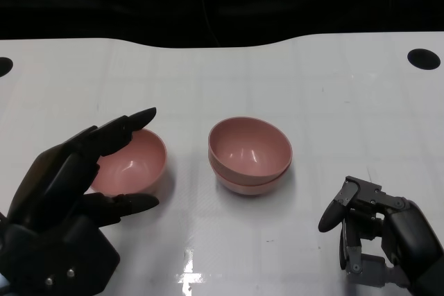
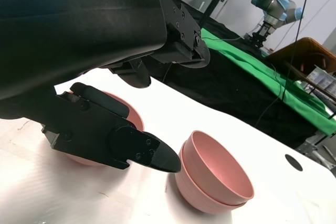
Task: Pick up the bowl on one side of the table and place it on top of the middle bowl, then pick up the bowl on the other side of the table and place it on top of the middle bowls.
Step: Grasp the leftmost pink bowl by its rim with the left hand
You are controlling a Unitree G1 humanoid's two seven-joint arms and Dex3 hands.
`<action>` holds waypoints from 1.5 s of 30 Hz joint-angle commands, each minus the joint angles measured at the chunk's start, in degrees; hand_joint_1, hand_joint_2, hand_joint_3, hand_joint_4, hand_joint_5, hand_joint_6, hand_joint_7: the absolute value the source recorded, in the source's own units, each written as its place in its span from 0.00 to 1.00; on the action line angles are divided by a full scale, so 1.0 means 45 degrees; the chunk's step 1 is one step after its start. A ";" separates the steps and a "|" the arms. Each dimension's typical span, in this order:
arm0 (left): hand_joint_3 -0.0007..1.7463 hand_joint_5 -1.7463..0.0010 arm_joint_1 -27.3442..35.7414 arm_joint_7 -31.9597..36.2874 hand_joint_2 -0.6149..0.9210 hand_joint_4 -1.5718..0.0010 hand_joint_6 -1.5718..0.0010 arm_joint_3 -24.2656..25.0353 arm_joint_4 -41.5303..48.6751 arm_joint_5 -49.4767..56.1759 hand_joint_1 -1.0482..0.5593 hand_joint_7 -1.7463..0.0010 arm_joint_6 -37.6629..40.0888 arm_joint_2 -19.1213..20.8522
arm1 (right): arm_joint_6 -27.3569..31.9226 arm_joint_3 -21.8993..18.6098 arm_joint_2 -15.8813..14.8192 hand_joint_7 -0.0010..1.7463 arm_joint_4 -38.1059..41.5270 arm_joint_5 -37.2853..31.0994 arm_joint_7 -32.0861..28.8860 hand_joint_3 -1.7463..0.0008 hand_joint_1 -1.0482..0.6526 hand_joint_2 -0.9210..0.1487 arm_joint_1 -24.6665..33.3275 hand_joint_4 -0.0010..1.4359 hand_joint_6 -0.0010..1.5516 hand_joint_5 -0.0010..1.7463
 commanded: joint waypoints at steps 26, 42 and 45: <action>0.00 0.73 -0.1326 0.0161 0.99 0.85 0.80 -0.1839 0.0563 0.5032 0.28 1.00 0.1913 0.1891 | 0.0275 -0.0146 0.0108 0.91 -0.0320 0.0047 -0.0021 0.10 0.60 0.58 0.0097 0.66 0.51 1.00; 0.02 0.77 -0.1984 -0.0016 1.00 0.83 0.81 -0.2933 0.1310 0.6264 0.25 1.00 0.2860 0.2292 | 0.0162 -0.0148 0.0099 0.91 -0.0291 -0.0052 -0.0015 0.10 0.60 0.58 0.0106 0.67 0.51 1.00; 0.03 0.78 -0.2388 -0.0632 1.00 0.83 0.82 -0.3389 0.1768 0.6607 0.24 1.00 0.3285 0.2408 | 0.0213 -0.0141 0.0114 0.91 -0.0300 -0.0051 -0.0017 0.10 0.60 0.58 0.0095 0.67 0.51 1.00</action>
